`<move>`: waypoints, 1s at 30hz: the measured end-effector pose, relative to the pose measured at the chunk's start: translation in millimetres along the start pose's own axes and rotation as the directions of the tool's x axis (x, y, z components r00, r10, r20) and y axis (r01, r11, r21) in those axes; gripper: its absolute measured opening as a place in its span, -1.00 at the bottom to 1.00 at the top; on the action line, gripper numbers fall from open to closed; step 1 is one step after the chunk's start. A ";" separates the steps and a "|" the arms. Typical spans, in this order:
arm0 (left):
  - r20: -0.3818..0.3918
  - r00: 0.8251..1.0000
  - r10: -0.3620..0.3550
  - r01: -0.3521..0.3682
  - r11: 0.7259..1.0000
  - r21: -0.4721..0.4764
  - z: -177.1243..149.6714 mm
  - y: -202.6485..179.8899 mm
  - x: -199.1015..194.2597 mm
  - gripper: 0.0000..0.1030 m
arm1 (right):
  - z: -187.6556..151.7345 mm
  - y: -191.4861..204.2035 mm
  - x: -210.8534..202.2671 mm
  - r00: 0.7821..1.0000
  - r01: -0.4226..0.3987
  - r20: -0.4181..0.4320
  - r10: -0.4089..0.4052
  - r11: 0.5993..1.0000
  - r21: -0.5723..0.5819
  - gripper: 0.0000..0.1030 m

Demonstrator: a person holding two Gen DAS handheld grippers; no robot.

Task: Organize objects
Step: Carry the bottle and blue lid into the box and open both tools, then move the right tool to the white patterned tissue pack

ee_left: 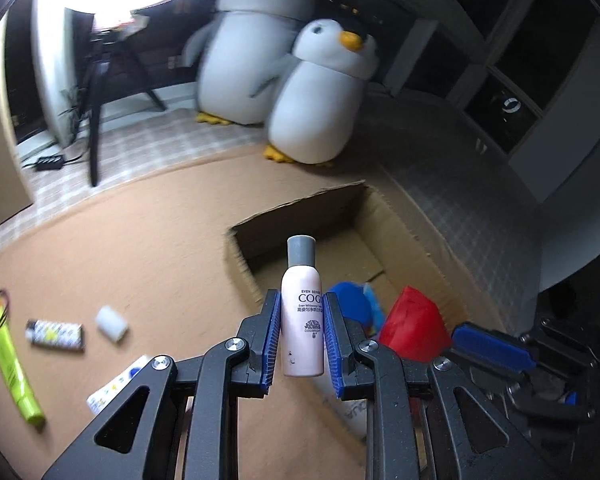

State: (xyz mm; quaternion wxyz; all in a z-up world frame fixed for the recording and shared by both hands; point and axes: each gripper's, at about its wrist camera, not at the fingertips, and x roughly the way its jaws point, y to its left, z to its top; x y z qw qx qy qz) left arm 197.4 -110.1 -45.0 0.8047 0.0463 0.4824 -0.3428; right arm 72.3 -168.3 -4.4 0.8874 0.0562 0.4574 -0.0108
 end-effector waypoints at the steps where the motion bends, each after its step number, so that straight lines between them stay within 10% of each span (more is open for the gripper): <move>1: -0.018 1.000 -0.022 0.022 0.999 0.023 5.4 -6.2 6.9 -0.56 | 0.4 -3.5 -0.4 1.000 -0.001 -0.002 0.001 1.000 0.007 -0.75; 14: -0.020 1.000 0.002 -0.001 1.000 0.026 15.3 -11.7 17.3 -0.28 | -7.1 -33.8 -1.5 1.000 0.006 -0.024 -0.004 0.996 0.092 -0.37; 18: -0.007 1.000 0.022 -0.022 1.000 0.002 3.6 2.0 1.6 -0.28 | -7.9 -28.8 -1.2 1.000 -0.003 -0.026 0.006 0.996 0.091 -0.03; 30: 0.015 0.985 0.170 -0.168 0.981 -0.101 -66.6 86.0 -72.6 -0.23 | -5.2 21.7 8.0 0.994 -0.090 -0.048 0.094 0.994 0.069 0.19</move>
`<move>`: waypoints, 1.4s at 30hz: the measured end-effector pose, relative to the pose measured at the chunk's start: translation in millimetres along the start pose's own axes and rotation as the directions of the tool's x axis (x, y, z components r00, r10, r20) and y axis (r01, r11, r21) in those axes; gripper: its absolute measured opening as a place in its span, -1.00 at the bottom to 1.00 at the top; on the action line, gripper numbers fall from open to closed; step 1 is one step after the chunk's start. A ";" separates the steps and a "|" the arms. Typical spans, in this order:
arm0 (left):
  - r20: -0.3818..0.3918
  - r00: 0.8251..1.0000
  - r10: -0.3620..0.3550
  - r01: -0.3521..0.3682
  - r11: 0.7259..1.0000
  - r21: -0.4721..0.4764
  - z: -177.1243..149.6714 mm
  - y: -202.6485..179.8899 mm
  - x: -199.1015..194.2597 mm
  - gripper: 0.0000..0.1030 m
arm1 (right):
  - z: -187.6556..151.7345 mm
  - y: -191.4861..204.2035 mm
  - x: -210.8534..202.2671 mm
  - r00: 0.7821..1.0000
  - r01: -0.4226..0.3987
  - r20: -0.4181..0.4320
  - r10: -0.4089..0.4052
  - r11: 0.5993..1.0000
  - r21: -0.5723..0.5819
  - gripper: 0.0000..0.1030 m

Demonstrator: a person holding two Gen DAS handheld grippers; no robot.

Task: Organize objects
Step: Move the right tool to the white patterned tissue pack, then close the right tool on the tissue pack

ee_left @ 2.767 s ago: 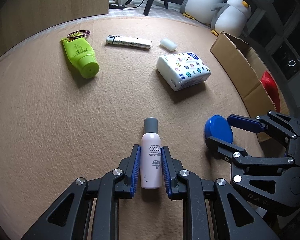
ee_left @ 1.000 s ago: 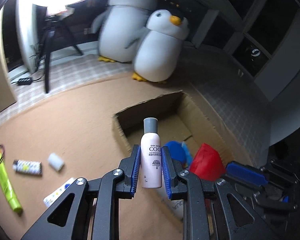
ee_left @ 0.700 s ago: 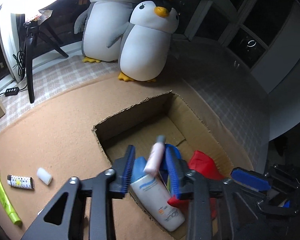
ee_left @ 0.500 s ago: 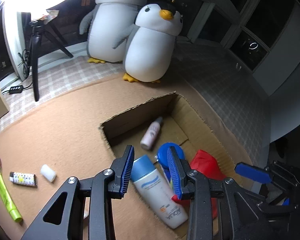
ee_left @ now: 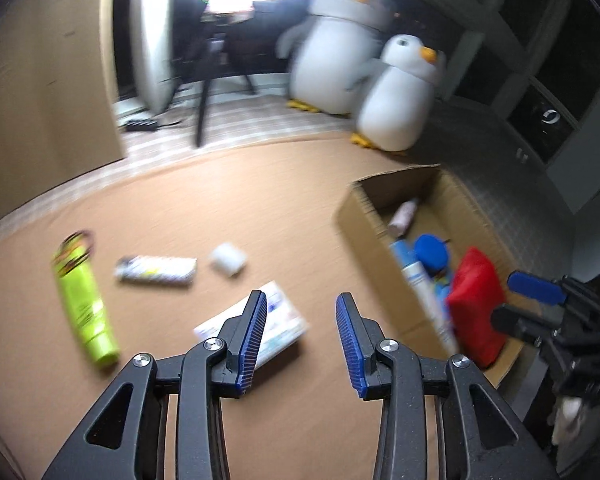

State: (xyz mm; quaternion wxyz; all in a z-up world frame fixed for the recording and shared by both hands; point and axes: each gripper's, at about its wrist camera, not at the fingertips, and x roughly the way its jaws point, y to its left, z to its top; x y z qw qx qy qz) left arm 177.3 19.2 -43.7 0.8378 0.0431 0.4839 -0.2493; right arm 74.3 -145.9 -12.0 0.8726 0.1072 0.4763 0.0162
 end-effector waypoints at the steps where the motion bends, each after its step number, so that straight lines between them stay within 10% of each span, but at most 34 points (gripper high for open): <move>1: -0.002 1.000 0.010 -0.010 1.000 -0.014 -5.3 10.1 -4.8 -0.22 | -0.2 8.4 2.8 1.000 -0.001 -0.006 0.001 1.000 -0.014 0.20; 15: -0.019 0.997 0.080 -0.082 0.971 -0.226 -95.3 134.9 -63.2 -0.12 | -9.1 86.5 31.8 0.996 -0.074 -0.052 0.072 0.996 -0.050 0.30; 42: 0.025 0.996 0.082 -0.069 0.941 -0.332 -149.4 161.6 -98.5 -0.04 | 52.0 88.0 163.3 0.962 -0.065 -0.255 0.094 0.991 0.121 0.14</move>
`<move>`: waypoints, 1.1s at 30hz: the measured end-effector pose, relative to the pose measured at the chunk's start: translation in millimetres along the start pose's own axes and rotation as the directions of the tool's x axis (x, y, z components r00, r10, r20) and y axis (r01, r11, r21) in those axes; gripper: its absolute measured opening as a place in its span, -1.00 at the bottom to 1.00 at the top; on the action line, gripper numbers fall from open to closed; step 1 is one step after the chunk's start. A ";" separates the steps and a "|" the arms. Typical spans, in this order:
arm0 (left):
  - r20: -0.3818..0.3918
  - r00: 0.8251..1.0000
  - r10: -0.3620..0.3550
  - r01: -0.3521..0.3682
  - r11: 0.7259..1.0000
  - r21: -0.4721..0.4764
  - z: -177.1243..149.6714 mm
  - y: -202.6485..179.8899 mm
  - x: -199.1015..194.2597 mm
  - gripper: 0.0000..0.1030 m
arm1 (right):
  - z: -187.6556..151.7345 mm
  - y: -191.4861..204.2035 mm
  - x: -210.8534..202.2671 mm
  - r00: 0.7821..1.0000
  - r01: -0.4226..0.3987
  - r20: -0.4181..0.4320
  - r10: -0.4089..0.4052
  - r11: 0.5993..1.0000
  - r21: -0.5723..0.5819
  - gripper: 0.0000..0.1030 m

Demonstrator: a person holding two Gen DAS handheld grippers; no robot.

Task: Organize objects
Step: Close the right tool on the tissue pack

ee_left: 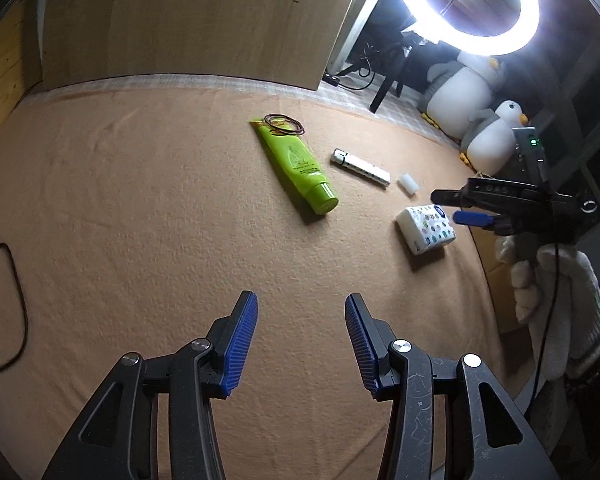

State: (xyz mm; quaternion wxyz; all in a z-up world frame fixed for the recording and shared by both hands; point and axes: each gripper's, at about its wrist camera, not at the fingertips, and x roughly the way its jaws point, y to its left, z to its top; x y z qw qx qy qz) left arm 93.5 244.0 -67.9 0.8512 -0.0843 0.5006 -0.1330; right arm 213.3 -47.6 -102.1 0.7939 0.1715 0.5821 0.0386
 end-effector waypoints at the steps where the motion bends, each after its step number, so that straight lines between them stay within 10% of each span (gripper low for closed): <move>1: 0.000 1.000 0.004 -0.004 1.000 -0.003 -0.5 -0.8 0.4 -0.04 | 0.7 -0.5 2.4 1.000 -0.003 -0.009 0.003 1.000 -0.005 0.08; 10: -0.009 1.000 -0.006 0.005 0.999 -0.038 -3.0 -13.8 15.2 -0.04 | -14.0 10.7 12.3 0.993 -0.089 -0.087 0.083 0.994 -0.069 -0.26; 22: -0.067 0.996 -0.058 0.058 0.998 -0.001 -8.0 -27.4 36.5 -0.04 | -78.0 46.1 11.1 0.962 -0.237 -0.163 0.217 0.965 -0.110 -0.26; 33: -0.146 0.983 -0.112 0.127 0.988 0.091 -10.8 -62.7 77.0 0.29 | -92.6 50.1 -5.1 0.973 -0.207 -0.144 0.182 0.960 -0.190 -0.06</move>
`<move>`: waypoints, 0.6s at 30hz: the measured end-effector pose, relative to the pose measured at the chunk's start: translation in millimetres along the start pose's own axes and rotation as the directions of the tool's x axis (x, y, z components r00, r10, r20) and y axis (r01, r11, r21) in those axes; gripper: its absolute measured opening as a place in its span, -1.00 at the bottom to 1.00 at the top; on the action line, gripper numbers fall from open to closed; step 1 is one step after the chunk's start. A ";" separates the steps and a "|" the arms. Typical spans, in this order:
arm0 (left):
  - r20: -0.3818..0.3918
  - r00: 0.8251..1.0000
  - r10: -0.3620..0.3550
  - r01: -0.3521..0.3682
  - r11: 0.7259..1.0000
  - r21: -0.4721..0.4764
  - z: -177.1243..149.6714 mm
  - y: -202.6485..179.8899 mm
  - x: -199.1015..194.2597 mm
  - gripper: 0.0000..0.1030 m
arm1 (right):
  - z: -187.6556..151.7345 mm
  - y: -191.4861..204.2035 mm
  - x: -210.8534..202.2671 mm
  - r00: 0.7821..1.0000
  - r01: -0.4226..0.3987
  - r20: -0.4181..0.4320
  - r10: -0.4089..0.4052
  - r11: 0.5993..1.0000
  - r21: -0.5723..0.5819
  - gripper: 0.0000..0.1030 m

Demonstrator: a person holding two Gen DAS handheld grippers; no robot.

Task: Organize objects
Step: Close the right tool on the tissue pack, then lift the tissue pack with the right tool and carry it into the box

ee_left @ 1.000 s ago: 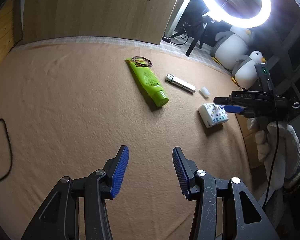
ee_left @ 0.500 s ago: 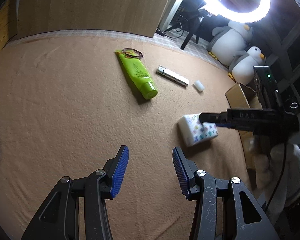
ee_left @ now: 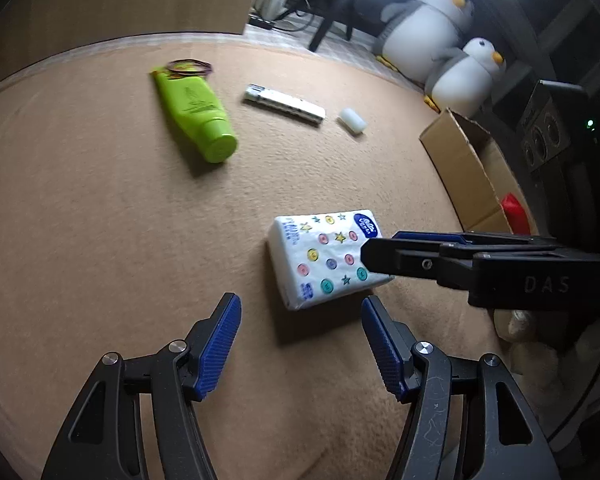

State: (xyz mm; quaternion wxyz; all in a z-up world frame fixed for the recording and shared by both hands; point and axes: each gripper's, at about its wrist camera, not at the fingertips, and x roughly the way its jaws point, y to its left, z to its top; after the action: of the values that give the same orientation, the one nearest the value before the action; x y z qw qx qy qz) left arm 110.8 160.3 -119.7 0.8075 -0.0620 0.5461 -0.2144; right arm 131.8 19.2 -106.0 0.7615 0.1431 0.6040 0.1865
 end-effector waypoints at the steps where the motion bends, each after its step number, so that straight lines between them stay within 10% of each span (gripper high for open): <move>1: -0.004 1.000 -0.005 0.005 1.000 0.001 2.0 -0.5 3.7 0.29 | -0.3 1.2 1.4 1.000 -0.003 -0.006 0.003 1.000 -0.004 -0.06; 18: -0.009 1.000 -0.005 0.006 0.999 0.054 7.5 -16.3 14.7 0.00 | 1.5 11.1 8.4 0.999 0.001 -0.033 -0.002 0.999 -0.033 -0.21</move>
State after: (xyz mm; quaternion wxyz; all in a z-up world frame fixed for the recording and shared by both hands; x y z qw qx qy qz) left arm 117.7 138.6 -123.8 0.8058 -0.0405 0.5434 -0.2317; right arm 133.7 32.9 -108.0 0.7540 0.1270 0.6133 0.1982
